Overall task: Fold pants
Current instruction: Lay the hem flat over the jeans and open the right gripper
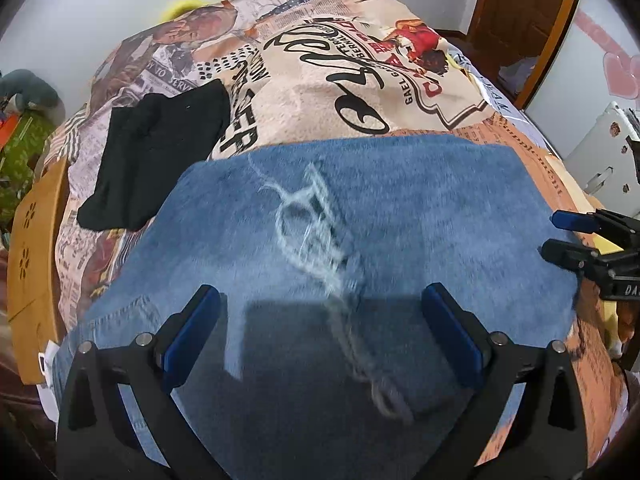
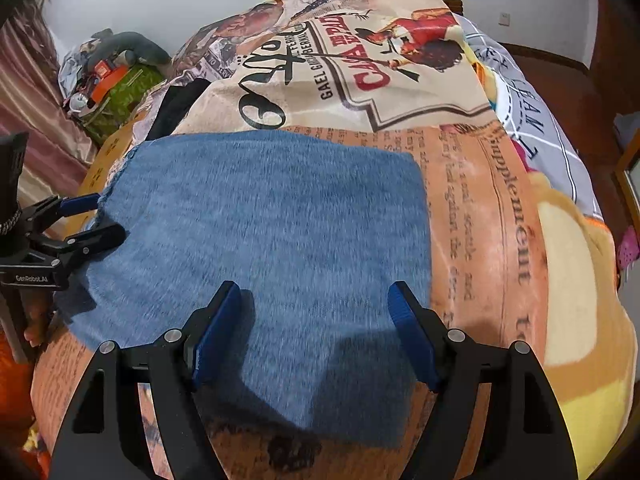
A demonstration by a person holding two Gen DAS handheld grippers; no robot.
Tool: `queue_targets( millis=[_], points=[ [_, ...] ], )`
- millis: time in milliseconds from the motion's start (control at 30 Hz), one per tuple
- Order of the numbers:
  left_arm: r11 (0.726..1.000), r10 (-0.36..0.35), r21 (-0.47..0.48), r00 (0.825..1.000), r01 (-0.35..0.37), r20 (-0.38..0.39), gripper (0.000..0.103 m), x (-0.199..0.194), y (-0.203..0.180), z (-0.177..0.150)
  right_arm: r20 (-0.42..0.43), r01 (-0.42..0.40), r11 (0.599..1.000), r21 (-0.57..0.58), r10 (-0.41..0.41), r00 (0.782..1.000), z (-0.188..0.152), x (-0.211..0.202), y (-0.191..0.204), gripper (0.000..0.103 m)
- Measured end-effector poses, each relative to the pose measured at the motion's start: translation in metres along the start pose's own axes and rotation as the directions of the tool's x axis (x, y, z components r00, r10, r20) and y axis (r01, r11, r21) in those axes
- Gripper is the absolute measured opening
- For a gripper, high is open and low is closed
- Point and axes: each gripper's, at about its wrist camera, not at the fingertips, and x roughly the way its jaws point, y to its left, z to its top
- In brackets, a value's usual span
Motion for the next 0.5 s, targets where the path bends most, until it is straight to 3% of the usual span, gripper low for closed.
queue_targets(
  millis=[300, 500],
  points=[
    [0.997, -0.005, -0.072, 1.000, 0.006, 0.020, 0.102, -0.029, 0.022, -0.027, -0.011, 0.022, 0.999, 0.025, -0.022, 1.000, -0.009, -0.009, 0.004, 0.073],
    [0.983, 0.142, -0.127, 0.988, -0.134, 0.058, 0.102, -0.051, 0.054, -0.051, -0.035, 0.055, 0.998, 0.008, -0.055, 0.998, -0.007, -0.015, 0.010, 0.073]
  ],
)
